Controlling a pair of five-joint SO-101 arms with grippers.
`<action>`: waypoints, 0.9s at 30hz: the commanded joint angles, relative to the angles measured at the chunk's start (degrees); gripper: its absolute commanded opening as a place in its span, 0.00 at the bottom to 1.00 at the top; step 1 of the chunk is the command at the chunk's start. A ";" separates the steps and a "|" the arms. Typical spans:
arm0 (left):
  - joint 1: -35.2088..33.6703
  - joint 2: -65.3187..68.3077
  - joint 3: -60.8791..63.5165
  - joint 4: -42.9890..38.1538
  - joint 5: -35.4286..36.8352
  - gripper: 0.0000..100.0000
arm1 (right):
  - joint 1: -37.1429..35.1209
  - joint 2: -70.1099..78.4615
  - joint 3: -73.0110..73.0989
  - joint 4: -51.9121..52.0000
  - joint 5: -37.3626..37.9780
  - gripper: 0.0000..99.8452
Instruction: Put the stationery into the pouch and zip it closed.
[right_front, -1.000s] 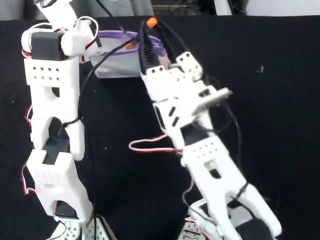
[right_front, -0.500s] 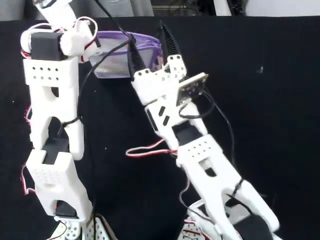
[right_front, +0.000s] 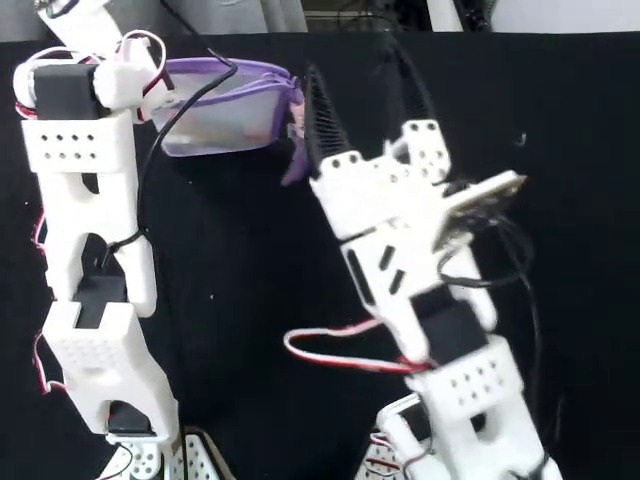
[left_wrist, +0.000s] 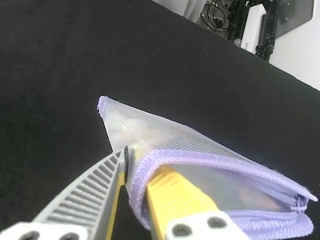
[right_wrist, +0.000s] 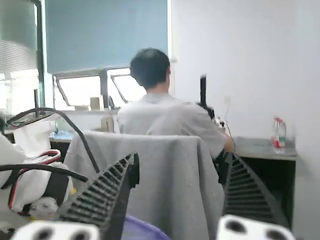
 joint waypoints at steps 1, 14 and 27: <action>-0.66 -4.92 -1.54 -0.09 0.88 0.03 | 0.97 -2.59 -5.41 14.86 0.09 0.25; -0.84 -4.92 -1.54 -0.09 0.88 0.03 | -1.49 11.30 15.25 -3.96 10.81 0.25; -0.66 -4.92 -1.10 -0.09 0.88 0.03 | -1.32 32.84 6.20 -15.56 11.16 0.25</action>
